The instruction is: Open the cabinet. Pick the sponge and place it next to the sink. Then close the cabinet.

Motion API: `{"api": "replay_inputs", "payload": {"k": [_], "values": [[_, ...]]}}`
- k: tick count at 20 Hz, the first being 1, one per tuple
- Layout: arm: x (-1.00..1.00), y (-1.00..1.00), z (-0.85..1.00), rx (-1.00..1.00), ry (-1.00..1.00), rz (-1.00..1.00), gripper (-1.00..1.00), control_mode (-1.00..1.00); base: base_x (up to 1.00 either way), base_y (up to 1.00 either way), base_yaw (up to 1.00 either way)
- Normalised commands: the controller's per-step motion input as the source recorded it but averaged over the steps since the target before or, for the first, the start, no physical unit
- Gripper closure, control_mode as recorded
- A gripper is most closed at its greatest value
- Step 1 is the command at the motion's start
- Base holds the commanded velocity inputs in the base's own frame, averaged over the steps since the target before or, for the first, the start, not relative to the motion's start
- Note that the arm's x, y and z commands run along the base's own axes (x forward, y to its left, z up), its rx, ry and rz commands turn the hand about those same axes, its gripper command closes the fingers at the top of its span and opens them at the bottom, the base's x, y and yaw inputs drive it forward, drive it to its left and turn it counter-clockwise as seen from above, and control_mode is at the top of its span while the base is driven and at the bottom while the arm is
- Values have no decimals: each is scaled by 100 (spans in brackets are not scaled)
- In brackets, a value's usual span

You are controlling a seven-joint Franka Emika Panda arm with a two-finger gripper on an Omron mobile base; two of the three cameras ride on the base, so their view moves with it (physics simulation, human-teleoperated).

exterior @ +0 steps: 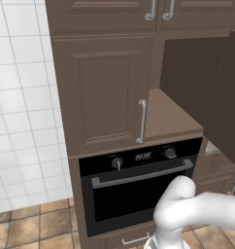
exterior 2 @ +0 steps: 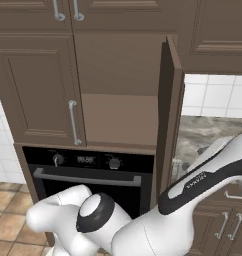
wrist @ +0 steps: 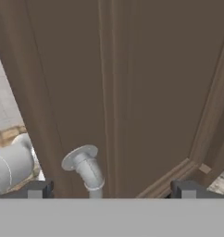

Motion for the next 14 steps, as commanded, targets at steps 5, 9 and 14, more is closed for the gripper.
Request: {"api": "replay_inputs", "payload": {"k": [5, 9, 14], "values": [[41, 4, -7, 0, 0, 2, -100, -100, 0, 0, 0], [37, 21, 0, 0, 0, 0, -100, -100, 0, 0, 0], [7, 14, 0, 6, 0, 0, -100, -100, 0, 0, 0]]}}
